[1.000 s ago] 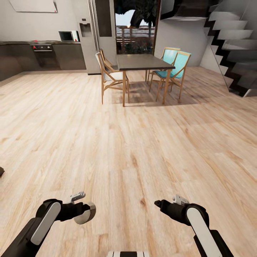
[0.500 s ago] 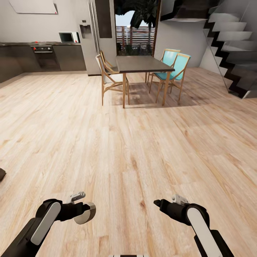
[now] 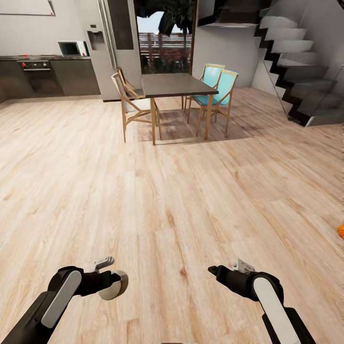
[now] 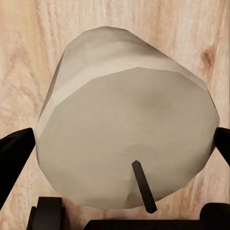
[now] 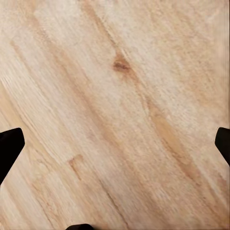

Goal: Place each of the two pumpkins and all three candles from the living room inside a cabinet in the living room (use any cabinet), then make sure every cabinet is closed, and position the cauldron so it is next to a table in the living room.

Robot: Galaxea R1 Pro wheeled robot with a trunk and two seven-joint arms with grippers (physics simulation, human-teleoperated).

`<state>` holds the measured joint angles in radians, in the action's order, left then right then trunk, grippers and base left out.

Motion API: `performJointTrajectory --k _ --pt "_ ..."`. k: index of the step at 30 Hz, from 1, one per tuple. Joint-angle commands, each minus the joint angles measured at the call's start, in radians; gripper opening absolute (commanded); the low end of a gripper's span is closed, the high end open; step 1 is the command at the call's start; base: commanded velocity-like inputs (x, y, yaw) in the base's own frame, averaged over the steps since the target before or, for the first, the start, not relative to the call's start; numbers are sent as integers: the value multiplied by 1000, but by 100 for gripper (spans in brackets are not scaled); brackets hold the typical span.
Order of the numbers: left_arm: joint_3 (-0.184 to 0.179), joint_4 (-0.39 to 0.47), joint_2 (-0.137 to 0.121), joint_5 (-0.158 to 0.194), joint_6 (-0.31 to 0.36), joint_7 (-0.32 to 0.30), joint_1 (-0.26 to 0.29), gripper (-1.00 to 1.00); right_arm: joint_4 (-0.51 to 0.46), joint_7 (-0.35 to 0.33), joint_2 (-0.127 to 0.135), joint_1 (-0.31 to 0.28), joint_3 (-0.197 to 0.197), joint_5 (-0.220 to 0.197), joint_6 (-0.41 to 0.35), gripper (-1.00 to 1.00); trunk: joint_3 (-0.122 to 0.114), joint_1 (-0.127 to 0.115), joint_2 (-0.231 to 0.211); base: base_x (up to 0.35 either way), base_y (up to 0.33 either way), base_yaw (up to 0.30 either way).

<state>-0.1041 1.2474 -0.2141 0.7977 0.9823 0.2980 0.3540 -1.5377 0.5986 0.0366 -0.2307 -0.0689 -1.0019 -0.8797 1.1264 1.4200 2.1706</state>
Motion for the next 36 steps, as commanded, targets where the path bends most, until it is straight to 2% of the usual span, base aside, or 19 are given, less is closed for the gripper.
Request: performJointTrajectory --k 1,5,15,36 --pt "-3 2 -1 12 1 10 0 -100 -1 10 1 -1 -2 -9 -1 100 2 0 0 0 0 -230" --pt "-6 1 -2 11 2 9 0 -100 -1 10 1 -1 -2 -9 -1 100 5 0 0 105 0 -230" --pt "-7 1 -3 11 3 9 0 -100 -1 10 2 -1 -2 -9 -1 100 14 0 0 314 0 -221" --pt "-9 1 -3 11 3 9 0 -100 -1 10 2 -1 -2 -9 -1 100 14 0 0 336 0 -9"
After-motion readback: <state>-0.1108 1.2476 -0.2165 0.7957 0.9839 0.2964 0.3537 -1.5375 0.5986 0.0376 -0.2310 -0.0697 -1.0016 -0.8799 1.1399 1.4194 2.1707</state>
